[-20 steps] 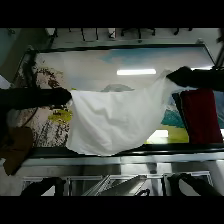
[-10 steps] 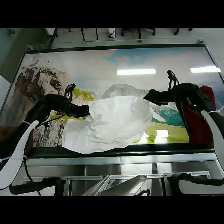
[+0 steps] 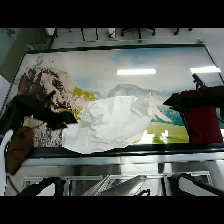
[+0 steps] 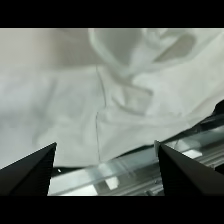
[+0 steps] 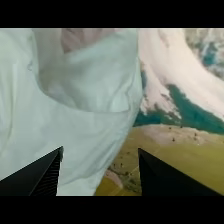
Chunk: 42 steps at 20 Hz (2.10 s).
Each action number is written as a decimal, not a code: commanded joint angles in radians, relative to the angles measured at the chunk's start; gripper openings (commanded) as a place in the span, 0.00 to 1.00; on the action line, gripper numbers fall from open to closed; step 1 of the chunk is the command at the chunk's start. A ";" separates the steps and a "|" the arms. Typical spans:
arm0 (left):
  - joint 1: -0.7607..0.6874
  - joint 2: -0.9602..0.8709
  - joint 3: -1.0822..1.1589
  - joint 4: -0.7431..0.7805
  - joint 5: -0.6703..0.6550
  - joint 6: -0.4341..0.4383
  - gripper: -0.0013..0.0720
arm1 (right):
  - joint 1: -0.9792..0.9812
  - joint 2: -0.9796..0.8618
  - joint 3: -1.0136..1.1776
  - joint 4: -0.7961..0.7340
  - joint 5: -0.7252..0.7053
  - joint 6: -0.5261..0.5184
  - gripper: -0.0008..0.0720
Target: Fold the shirts.
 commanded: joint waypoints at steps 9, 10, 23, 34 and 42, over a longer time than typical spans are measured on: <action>-0.251 0.455 -0.743 -0.237 -0.493 -0.175 0.98 | 0.108 -0.135 -0.156 0.022 0.086 -0.054 0.74; -0.277 0.433 -0.741 -0.241 -0.530 -0.184 0.98 | 0.111 -0.147 -0.155 0.033 0.097 -0.055 0.74; -0.405 0.106 -0.472 -0.175 -0.535 -0.160 0.04 | 0.169 -0.284 -0.148 0.105 0.238 -0.057 0.61; -0.320 0.328 0.195 0.088 -0.365 -0.163 0.04 | 0.163 -0.025 0.367 0.172 0.079 0.018 0.05; -0.169 0.459 1.217 0.214 -0.344 -0.160 0.04 | 0.029 0.423 1.030 0.119 0.100 0.053 0.05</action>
